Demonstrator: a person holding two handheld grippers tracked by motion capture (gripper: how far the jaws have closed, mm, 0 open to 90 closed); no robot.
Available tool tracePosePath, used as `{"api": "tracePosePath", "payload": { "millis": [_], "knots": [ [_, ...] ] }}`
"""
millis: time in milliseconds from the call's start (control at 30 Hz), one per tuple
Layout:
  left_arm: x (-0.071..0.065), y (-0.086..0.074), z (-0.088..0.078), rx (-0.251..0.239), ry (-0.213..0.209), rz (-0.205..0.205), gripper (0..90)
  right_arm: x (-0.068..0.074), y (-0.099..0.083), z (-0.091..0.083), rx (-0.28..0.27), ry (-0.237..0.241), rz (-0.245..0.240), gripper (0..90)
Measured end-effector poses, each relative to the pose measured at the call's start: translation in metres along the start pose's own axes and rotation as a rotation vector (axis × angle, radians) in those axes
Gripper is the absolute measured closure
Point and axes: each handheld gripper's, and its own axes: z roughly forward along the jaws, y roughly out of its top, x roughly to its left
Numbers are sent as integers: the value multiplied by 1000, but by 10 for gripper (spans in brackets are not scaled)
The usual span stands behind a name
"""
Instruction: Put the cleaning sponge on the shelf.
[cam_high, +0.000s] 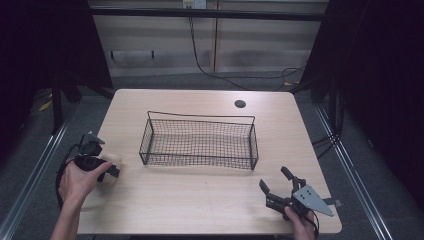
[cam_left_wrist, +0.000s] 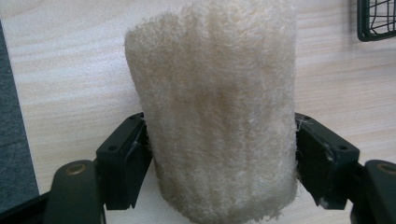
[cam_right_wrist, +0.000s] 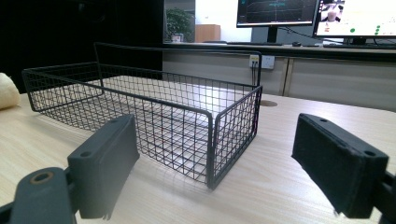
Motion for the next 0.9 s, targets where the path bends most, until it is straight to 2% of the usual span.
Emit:
{"api": "tracePosePath", "payload": {
  "millis": [133, 300, 367, 467, 533, 900],
  "knots": [
    [-1, -2, -3, -21, -8, 4, 263, 0, 0, 0, 2, -2, 0, 136],
    [-3, -5, -7, -21, -18, 23, 264, 0, 0, 0, 0, -8, 0, 136],
    [-4, -6, -7, -27, -24, 15, 264, 0, 0, 0, -1, -12, -2, 136],
    [-5, -9, -9, -34, -30, 32, 263, 0, 0, 0, -4, -12, -4, 136],
    [-6, -11, -11, -55, -29, 32, 264, 0, 0, 0, -4, -12, -4, 136],
    [-8, -17, -18, -73, -86, 54, 263, 0, 0, -1, -9, -14, 4, 136]
  ]
}}
